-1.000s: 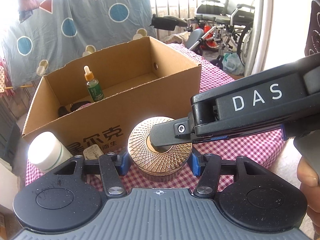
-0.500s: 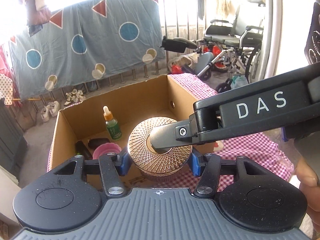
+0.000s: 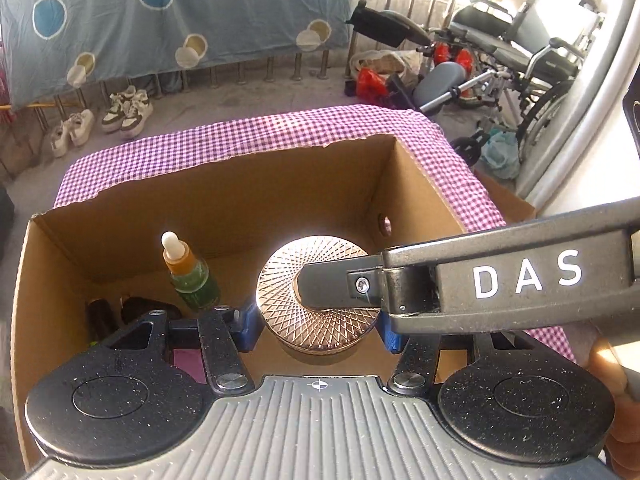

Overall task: Organize rigid objects
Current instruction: 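Lift the jar with the right gripper and carry it over the box, then lower the jar into the box and open the right gripper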

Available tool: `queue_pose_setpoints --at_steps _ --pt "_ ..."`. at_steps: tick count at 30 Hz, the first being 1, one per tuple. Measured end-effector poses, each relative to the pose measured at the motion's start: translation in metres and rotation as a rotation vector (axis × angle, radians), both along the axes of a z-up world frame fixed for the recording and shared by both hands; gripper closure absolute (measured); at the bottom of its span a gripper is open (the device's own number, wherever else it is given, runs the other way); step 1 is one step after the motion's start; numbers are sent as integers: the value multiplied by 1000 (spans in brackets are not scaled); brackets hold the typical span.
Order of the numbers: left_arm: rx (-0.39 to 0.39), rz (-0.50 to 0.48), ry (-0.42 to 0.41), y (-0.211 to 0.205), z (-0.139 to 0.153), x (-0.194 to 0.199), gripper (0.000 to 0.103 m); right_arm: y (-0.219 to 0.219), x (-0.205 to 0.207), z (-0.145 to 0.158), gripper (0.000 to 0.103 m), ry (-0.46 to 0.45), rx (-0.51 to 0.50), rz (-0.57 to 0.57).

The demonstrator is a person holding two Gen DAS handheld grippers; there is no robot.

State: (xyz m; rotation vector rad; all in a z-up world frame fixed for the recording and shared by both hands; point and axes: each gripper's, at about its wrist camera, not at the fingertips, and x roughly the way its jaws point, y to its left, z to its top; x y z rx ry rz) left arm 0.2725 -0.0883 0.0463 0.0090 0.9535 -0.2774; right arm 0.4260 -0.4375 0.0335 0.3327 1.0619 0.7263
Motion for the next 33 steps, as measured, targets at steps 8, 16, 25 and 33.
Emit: queue_pose_setpoints --at_steps 8,16,25,33 --pt "-31 80 124 11 -24 41 47 33 43 -18 59 -7 -125 70" --pt "-90 130 187 18 -34 54 43 51 55 -20 59 -43 -189 94" --pt "-130 152 170 21 -25 50 36 45 51 -14 60 -96 -153 64" --pt "-138 80 87 14 7 11 30 2 -1 21 60 -186 20 -58"
